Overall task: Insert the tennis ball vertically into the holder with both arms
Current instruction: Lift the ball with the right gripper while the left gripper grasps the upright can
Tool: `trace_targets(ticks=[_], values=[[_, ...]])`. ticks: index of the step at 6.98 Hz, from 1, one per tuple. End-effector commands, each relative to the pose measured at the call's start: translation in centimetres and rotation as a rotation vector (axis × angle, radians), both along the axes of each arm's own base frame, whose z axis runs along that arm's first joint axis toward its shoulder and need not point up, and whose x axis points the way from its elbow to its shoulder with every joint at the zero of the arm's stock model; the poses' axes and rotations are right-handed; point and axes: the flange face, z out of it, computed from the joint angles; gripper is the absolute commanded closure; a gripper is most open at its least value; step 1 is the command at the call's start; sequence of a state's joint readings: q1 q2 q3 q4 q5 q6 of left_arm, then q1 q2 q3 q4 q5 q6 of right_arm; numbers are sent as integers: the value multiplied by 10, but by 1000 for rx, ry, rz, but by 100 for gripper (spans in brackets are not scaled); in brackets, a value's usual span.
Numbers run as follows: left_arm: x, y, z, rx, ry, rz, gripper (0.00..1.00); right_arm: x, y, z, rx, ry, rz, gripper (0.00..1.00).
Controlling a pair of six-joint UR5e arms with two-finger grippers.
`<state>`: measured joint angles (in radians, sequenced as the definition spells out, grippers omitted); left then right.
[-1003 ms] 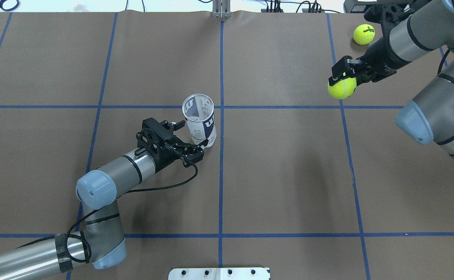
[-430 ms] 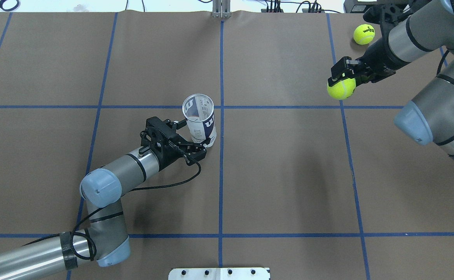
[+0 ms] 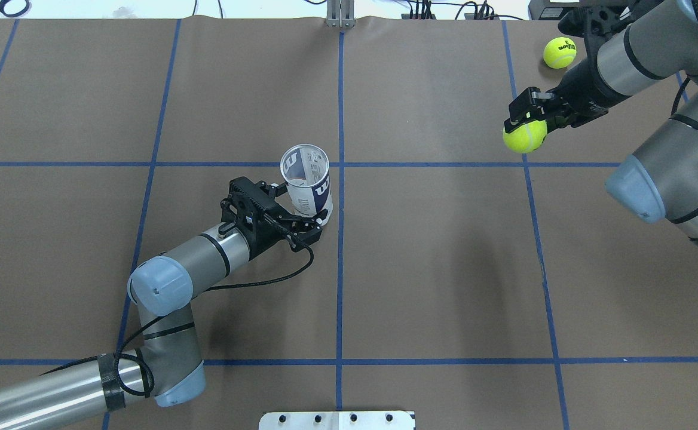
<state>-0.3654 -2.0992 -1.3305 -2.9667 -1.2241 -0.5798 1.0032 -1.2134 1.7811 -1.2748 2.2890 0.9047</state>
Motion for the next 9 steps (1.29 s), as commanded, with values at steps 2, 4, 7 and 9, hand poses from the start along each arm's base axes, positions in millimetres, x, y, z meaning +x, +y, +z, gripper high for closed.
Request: trace_targets(ticks=[2,4,7,9], values=[[18,-9,-14,1,2,-3,1,1,1,-4,8,-5,-2,100],[17,-13,-13,0,-1,-9,2,0,0,-17,23,-19,-4,100],[15,-15,-13,0,-1,-12,23,-15,27,-72,19,-100,-6,100],[15,-15,-13,0,-1,-12,29,-59,51,-139,0,-182,-30,100]])
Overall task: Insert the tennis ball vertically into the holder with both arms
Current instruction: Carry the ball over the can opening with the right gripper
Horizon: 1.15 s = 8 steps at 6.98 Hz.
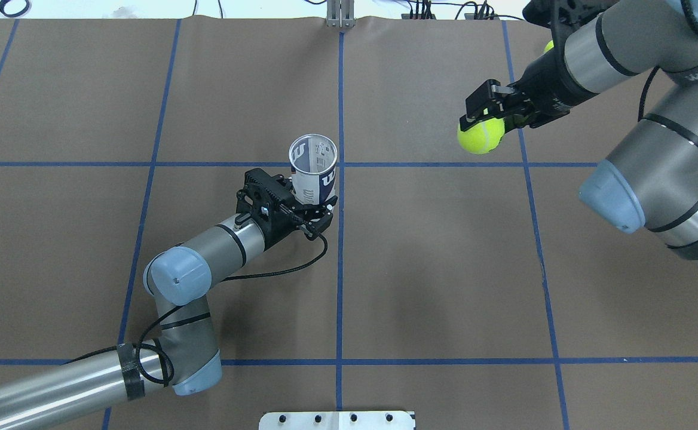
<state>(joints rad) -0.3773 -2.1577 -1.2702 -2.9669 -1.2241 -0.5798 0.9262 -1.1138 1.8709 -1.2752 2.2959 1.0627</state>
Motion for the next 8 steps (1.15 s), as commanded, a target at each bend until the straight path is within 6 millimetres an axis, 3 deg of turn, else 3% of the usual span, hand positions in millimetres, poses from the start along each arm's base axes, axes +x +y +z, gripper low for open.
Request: trace_targets(ticks=[1,2,4,6,8], values=[[0,0,0,0,0,0,29,-51,31,-76,-19,-85,-5,100],[0,0,0,0,0,1,29,-78,46,-100,-19,-102,20,100],[0,0,0,0,0,1,29,-99,58,-116,-5,-114,6,100],[0,0,0,0,0,1,29,-112,48,-140,11,-121,22,100],[0,0,0,0,-1,1,29,-121,35,-143,19,-103,65,100]])
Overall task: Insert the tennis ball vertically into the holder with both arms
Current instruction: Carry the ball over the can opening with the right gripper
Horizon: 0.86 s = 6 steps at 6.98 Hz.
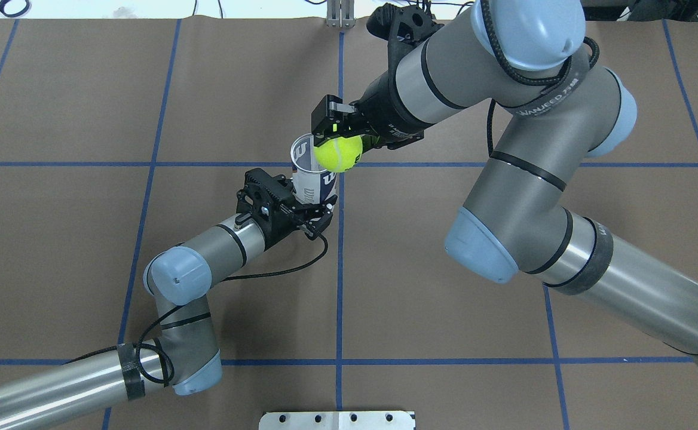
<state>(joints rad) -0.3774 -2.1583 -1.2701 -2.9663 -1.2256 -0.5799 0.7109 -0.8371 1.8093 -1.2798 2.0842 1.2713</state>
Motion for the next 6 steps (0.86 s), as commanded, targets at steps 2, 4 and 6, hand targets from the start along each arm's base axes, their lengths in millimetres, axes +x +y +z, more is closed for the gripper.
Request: trace_targets(ticks=[2,4,6], values=[[0,0,0,0,-1,0,29,-24,-25,-12,-2,26,39,100],[0,0,0,0,0,0,28,-28,-30,-13,-1,34,53,100],[0,0,0,0,-1,0,28,-36,-36,-15,-6,43,52,100]])
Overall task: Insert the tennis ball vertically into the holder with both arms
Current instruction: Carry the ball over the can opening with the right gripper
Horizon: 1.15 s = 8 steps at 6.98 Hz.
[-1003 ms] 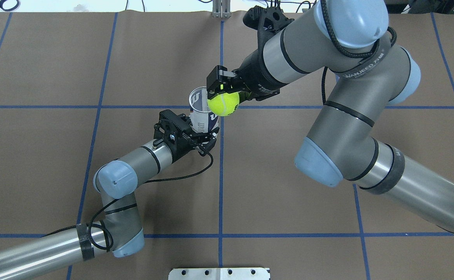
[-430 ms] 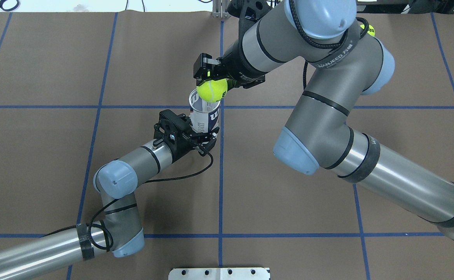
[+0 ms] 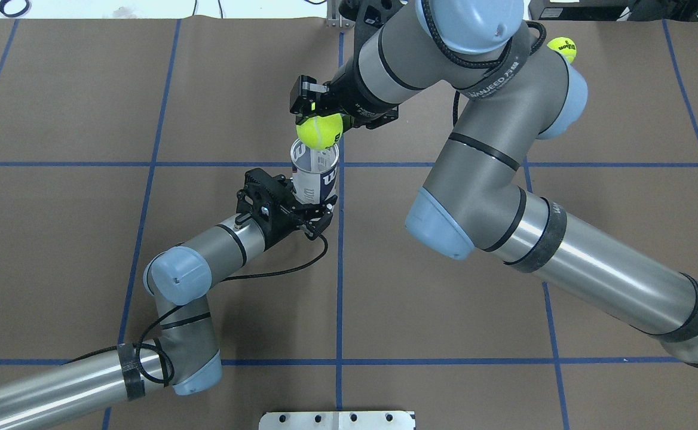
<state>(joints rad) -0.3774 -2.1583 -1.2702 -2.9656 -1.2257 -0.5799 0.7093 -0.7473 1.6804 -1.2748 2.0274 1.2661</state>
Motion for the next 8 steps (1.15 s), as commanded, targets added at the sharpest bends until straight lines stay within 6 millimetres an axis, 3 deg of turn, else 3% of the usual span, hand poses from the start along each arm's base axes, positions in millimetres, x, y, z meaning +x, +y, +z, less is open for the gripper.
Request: trace_targets(ticks=[1,4,5,6,7,8], values=[[0,0,0,0,1,0,28,-10,-3,-3,3,10,9,100],[0,0,0,0,0,0,28,-26,10,-1,-1,18,-1,100],[0,0,-2,2,4,0,28,-26,10,1,-3,19,-2,91],[0,0,0,0,1,0,28,-26,10,1,-3,19,-2,37],[0,0,-3,2,5,0,28,-25,11,-1,-1,16,-2,7],[0,0,-3,2,5,0,28,-24,10,-2,2,13,1,2]])
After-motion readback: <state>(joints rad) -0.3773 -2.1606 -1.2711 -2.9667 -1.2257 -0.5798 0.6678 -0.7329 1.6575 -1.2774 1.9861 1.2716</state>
